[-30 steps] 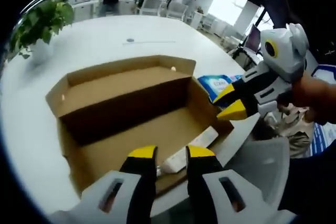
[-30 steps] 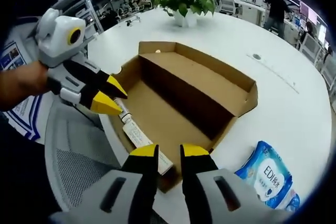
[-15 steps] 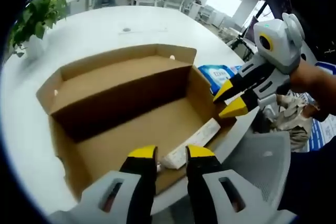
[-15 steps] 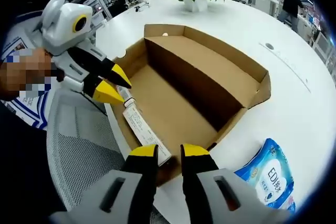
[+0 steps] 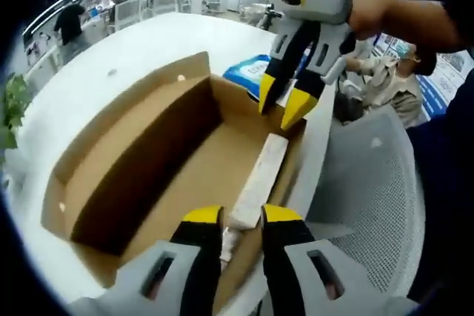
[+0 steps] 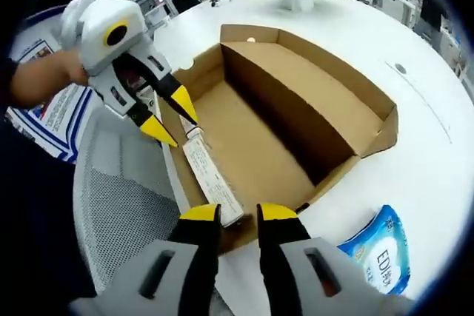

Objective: Operate the shoe box by opening the lid, removing the specified soft item, and placing it in the target area until the item is outside and the box remains undamaged.

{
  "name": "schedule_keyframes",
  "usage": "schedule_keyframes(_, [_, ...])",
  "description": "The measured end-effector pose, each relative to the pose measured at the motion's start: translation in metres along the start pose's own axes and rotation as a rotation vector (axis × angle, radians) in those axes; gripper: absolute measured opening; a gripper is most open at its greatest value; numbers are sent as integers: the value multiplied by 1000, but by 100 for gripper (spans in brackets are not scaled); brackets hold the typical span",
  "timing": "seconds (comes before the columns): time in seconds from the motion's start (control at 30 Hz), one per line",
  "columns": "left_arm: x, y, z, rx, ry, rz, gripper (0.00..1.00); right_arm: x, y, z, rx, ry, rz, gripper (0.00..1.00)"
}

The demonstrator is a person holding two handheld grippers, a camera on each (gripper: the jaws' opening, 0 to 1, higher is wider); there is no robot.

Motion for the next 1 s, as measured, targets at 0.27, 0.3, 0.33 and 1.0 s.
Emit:
schedule_keyframes(0.27, [-2,3,-5,-7,35,-14,16,-1,6,0,-33,-91,-46,19])
schedule_keyframes(0.3, [-2,4,-6,-2,38,-16,16,-1,7,0,-39,-103,-51,19])
schedule_keyframes(0.33, [-3,4,-6,4,43,-20,16,-1,7,0,-45,-115,-57,19])
schedule_keyframes(1.0, [-3,22,-14,98,176,-106,16,-3,18,0,-129,-263,-129,22])
Point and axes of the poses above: the point that each gripper's makers call its tool centre point, and the gripper's own axes: y roughly forward along the fingers, z roughly to its right, x roughly out of its underside, the point moved 7 cm from there along -y, roughly backward along the fingers, and after that the axes turned 2 degrees about y, right-handed, at the moved point
